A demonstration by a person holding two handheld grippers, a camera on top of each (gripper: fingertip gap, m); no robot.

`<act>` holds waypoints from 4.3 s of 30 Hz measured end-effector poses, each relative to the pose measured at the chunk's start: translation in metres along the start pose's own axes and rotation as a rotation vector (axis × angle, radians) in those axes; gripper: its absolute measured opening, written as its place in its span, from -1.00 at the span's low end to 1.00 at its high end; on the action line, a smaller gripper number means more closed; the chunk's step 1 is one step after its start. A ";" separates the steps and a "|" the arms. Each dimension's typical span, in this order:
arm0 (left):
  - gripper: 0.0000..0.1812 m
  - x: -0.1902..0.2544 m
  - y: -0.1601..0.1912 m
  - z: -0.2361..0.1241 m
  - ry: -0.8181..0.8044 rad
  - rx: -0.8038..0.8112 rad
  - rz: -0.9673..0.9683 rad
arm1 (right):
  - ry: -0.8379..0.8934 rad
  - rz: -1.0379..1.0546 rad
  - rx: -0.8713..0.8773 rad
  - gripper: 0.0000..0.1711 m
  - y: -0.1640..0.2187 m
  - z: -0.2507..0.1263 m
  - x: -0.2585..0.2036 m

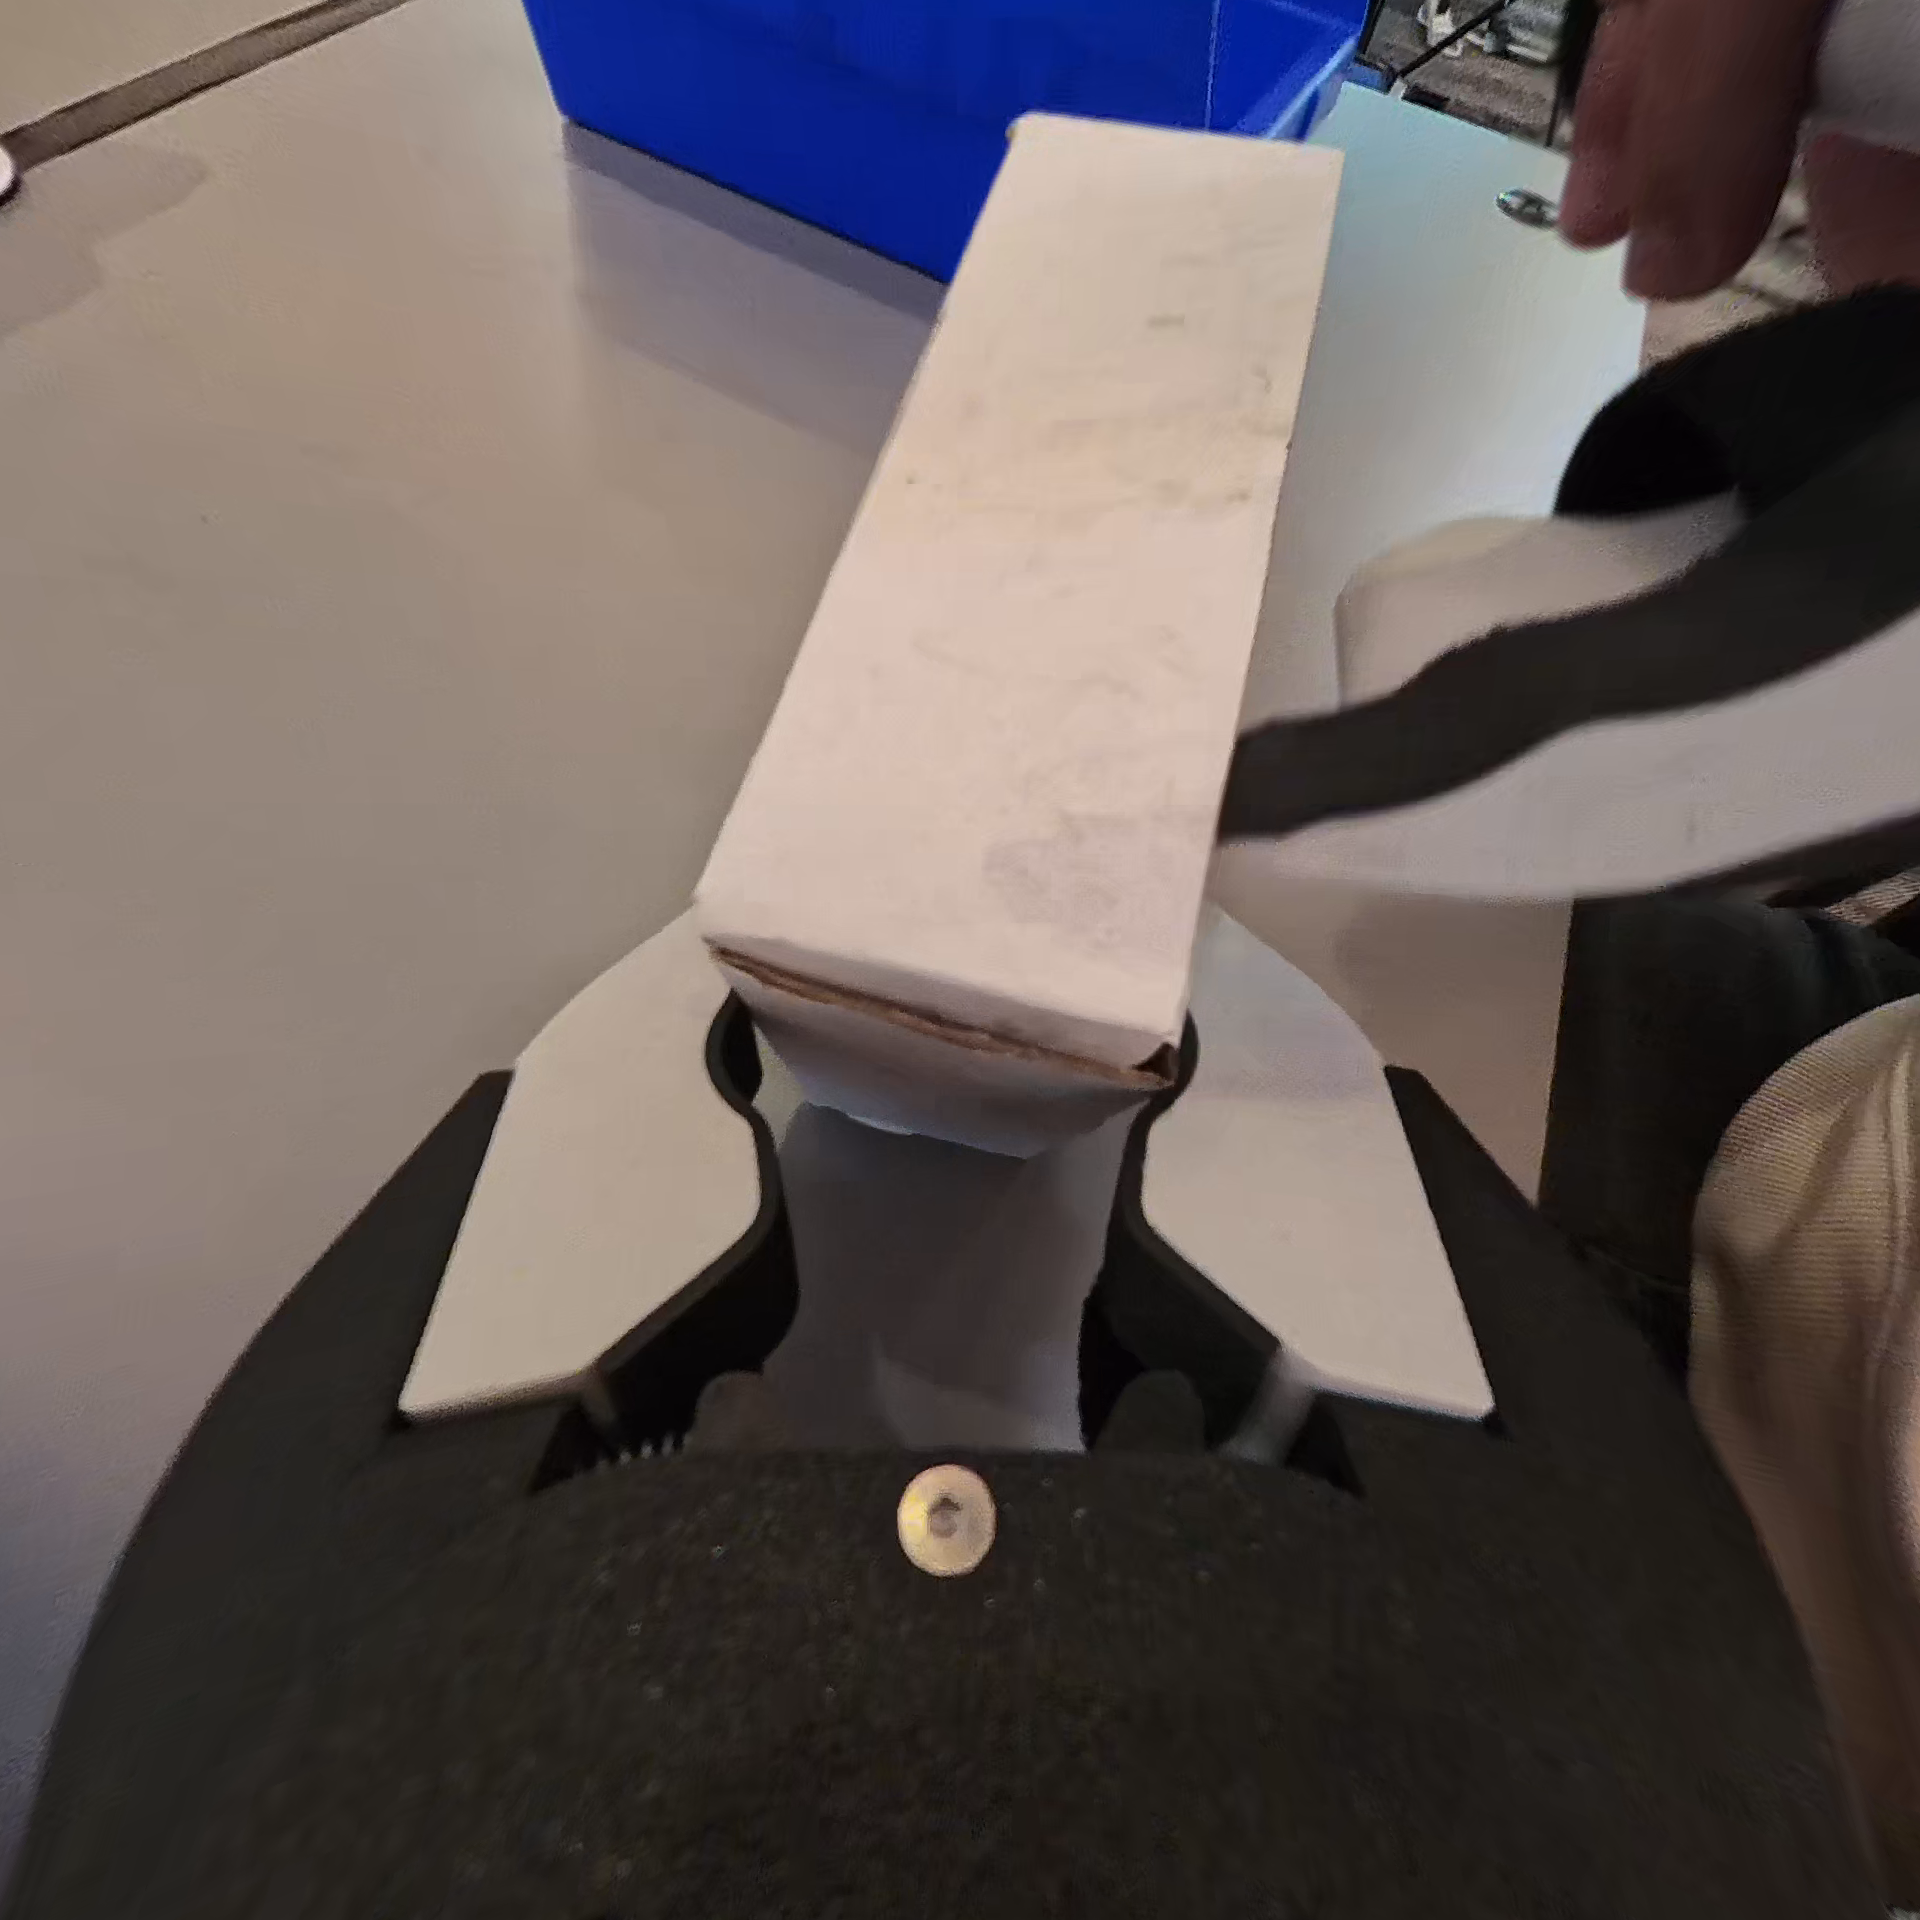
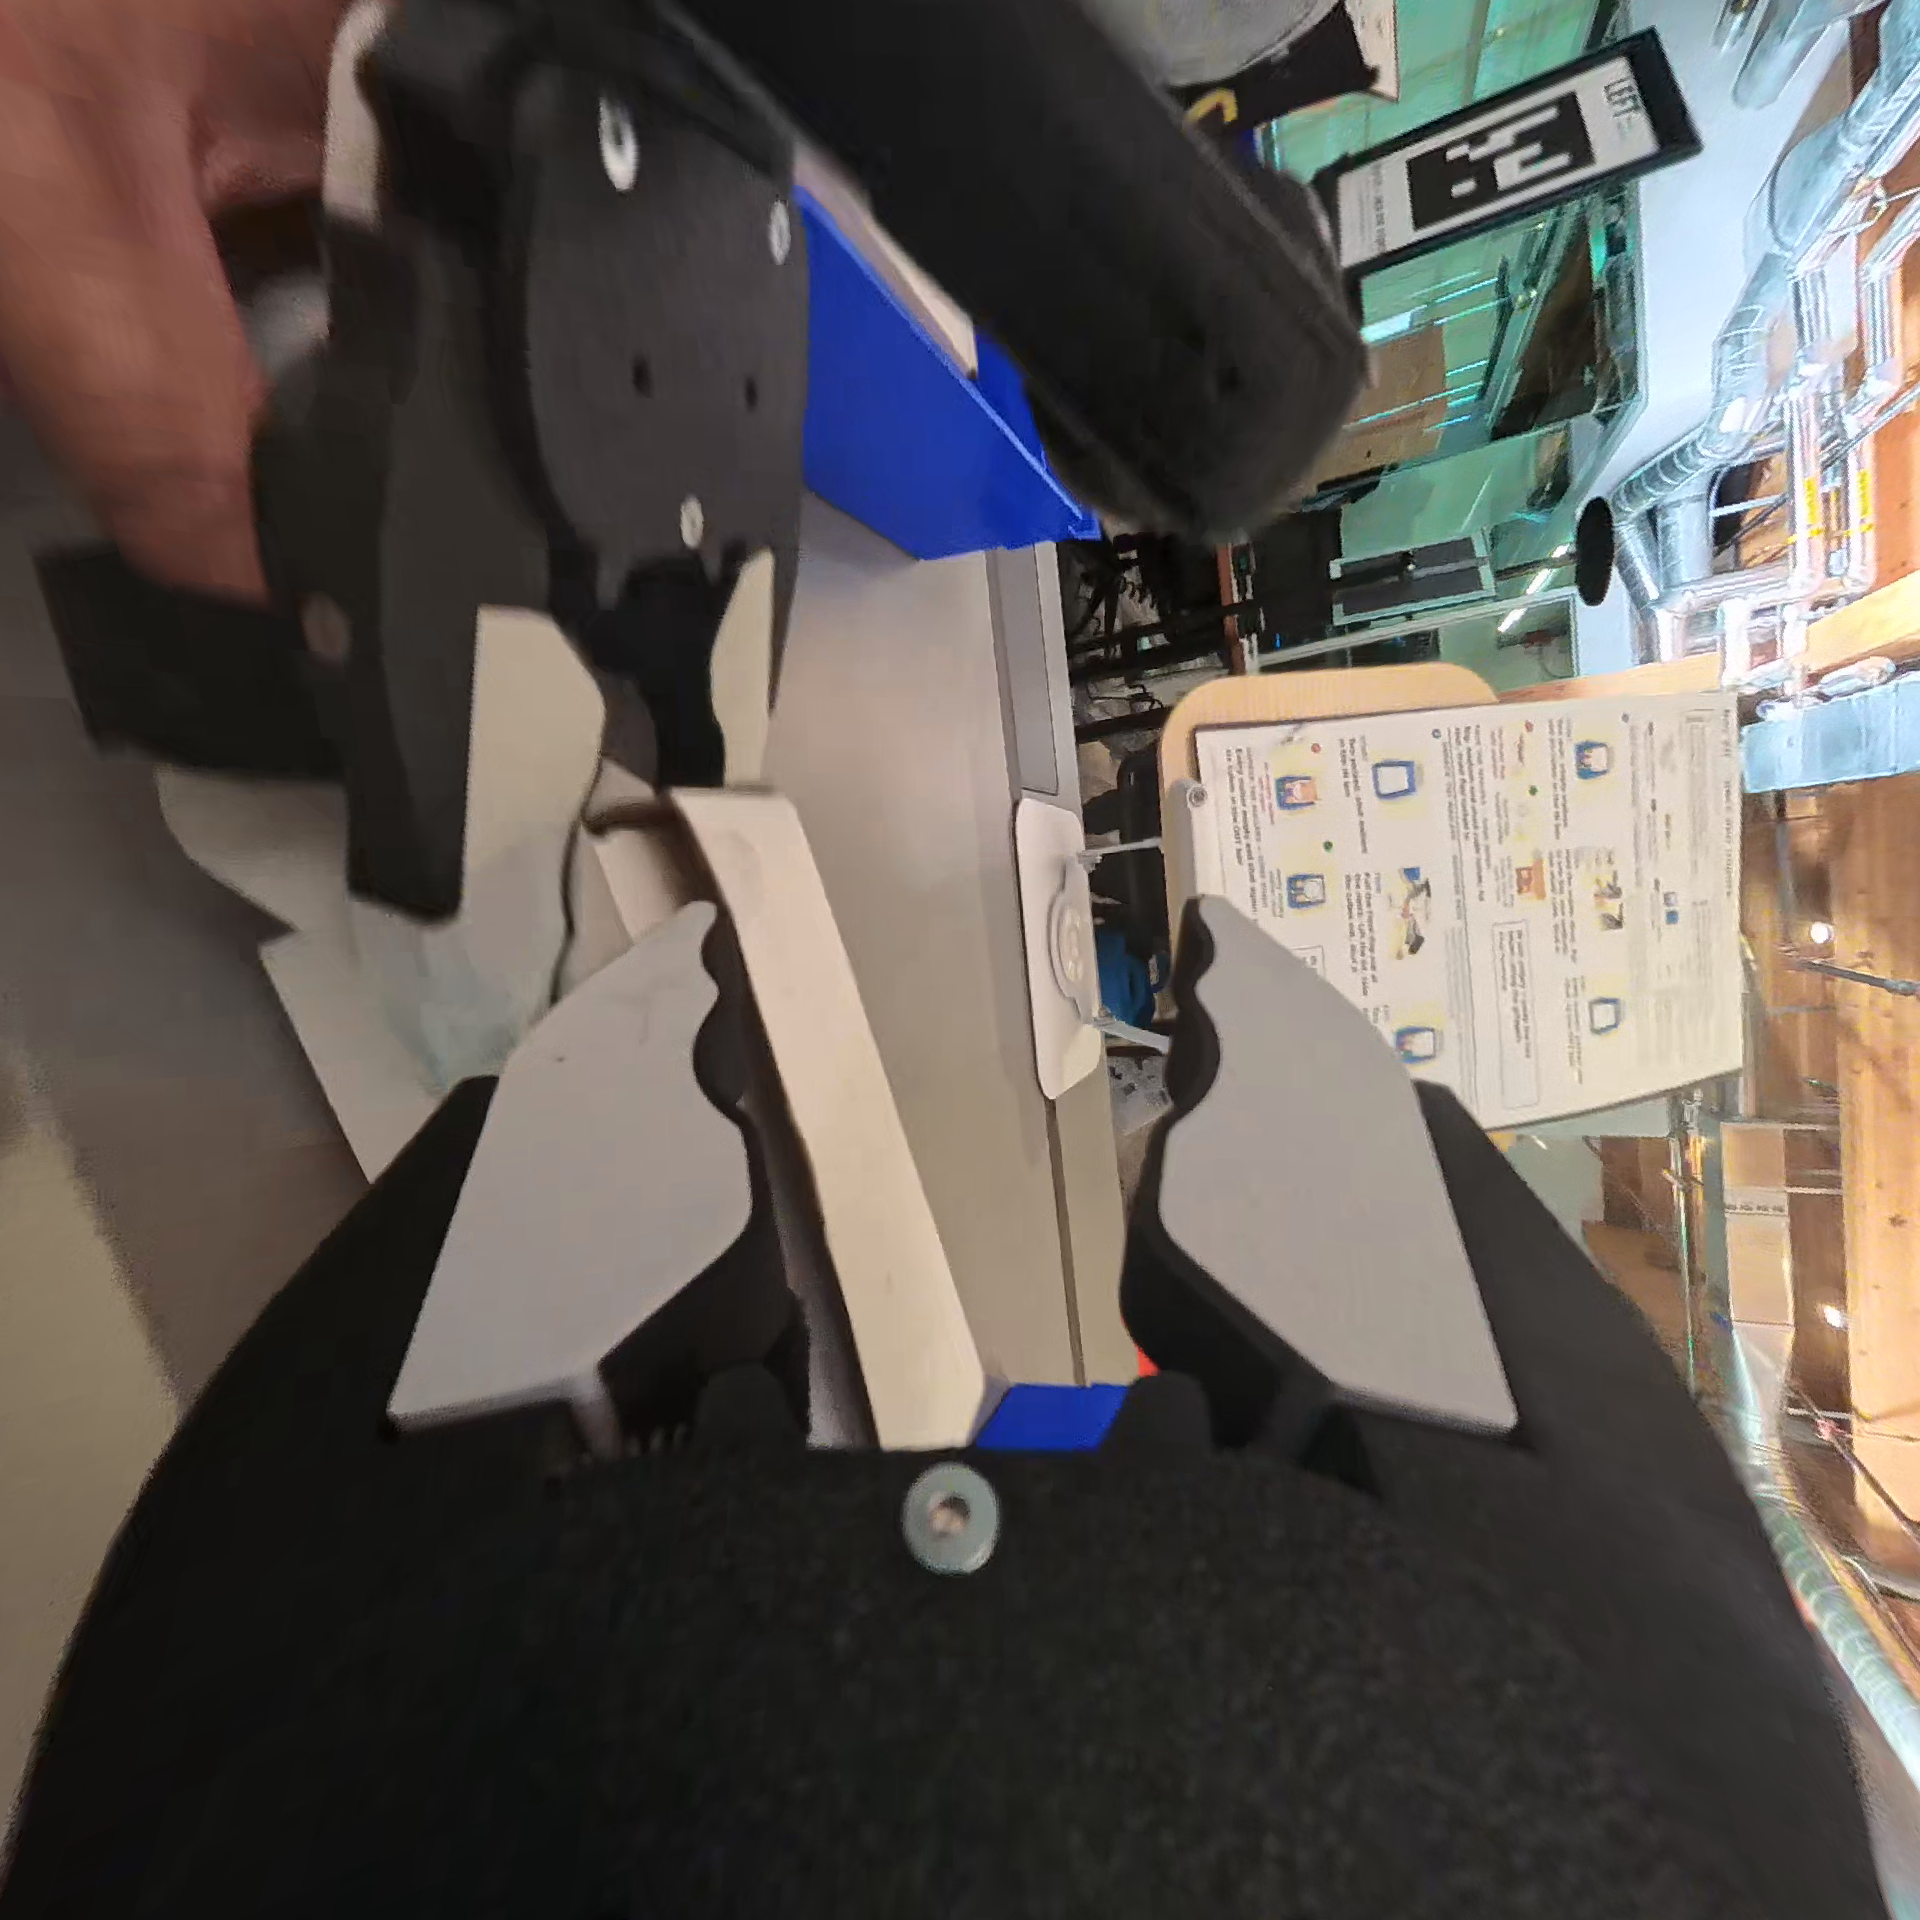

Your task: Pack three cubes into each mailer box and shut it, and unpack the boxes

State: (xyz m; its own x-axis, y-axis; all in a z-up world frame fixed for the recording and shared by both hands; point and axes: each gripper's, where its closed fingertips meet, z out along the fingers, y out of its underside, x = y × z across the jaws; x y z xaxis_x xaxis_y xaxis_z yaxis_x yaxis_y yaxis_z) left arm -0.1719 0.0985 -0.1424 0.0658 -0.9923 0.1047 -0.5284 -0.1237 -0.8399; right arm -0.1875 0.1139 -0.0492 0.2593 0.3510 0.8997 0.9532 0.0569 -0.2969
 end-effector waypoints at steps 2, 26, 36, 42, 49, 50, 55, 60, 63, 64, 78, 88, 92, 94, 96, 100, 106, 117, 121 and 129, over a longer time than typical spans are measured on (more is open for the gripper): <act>-0.21 -0.005 -0.002 0.001 -0.041 -0.006 -0.002 | 0.025 -0.018 -0.018 0.02 0.001 0.004 0.003; -0.22 -0.024 0.005 -0.011 -0.133 -0.031 0.090 | 0.052 -0.001 -0.132 -0.34 0.098 -0.015 0.024; -0.22 -0.031 0.002 -0.013 -0.240 -0.031 0.210 | 0.018 -0.208 -0.063 -0.94 0.048 0.006 -0.018; -0.23 -0.041 -0.004 -0.012 -0.327 0.022 0.237 | -0.108 0.002 -0.128 -0.93 0.054 0.012 -0.012; -0.23 -0.064 -0.005 -0.013 -0.600 -0.020 0.471 | -0.323 0.314 -0.124 -0.95 0.051 0.010 0.011; -0.23 -0.063 -0.005 -0.013 -0.589 -0.017 0.431 | -0.311 0.281 -0.135 -0.95 0.051 0.012 0.011; -0.36 -0.057 0.000 -0.032 -0.518 0.055 0.176 | -0.155 0.230 -0.194 -0.98 0.058 0.013 0.022; -0.27 -0.035 -0.019 -0.041 -0.303 0.247 -0.213 | -0.046 0.274 -0.160 -0.98 0.051 0.006 0.004; -0.31 -0.046 -0.015 -0.036 -0.388 0.213 -0.184 | -0.033 0.253 -0.141 -0.98 0.039 -0.001 -0.017; -0.34 -0.049 -0.010 -0.031 -0.406 0.178 -0.145 | -0.043 0.267 -0.130 -0.98 0.035 -0.003 -0.023; -0.86 -0.053 0.005 -0.025 -0.455 0.055 -0.035 | -0.167 0.429 -0.177 -0.98 0.056 -0.002 0.038; -1.00 -0.067 -0.005 -0.002 -0.432 0.025 0.073 | -0.148 0.413 -0.186 -0.98 0.065 0.003 0.053; -1.00 -0.068 -0.005 -0.002 -0.435 0.009 0.065 | -0.108 0.384 -0.316 -0.98 0.112 0.028 0.080; -1.00 -0.067 -0.006 -0.001 -0.423 0.019 0.043 | -0.153 0.429 -0.377 -0.97 0.148 0.058 0.079; -1.00 -0.064 -0.007 0.001 -0.411 0.029 0.025 | -0.265 0.538 -0.448 -0.97 0.184 0.088 0.061; -1.00 -0.063 -0.008 0.003 -0.468 0.024 0.100 | -0.421 0.615 -0.540 -0.93 0.215 0.120 0.018; -1.00 -0.064 -0.008 0.002 -0.469 0.039 0.052 | -0.484 0.731 -0.531 -0.88 0.227 0.127 -0.008; -1.00 -0.077 -0.011 0.004 -0.724 -0.026 0.169 | -0.170 0.672 -0.118 -0.25 0.137 0.073 0.112; -1.00 -0.077 -0.009 0.003 -0.712 -0.027 0.190 | -0.243 0.610 0.229 -0.13 0.081 -0.029 0.064; -1.00 -0.082 -0.010 0.003 -0.718 -0.052 0.199 | -0.246 0.545 -0.010 0.00 0.151 -0.010 -0.058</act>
State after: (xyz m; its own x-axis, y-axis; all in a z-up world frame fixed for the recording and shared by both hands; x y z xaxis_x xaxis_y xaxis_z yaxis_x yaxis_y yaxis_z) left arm -0.1697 0.1810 -0.1437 0.4917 -0.7541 -0.4353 -0.6266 0.0407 -0.7783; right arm -0.0569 0.0931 -0.1432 0.6689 0.5336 0.5176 0.6945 -0.2003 -0.6910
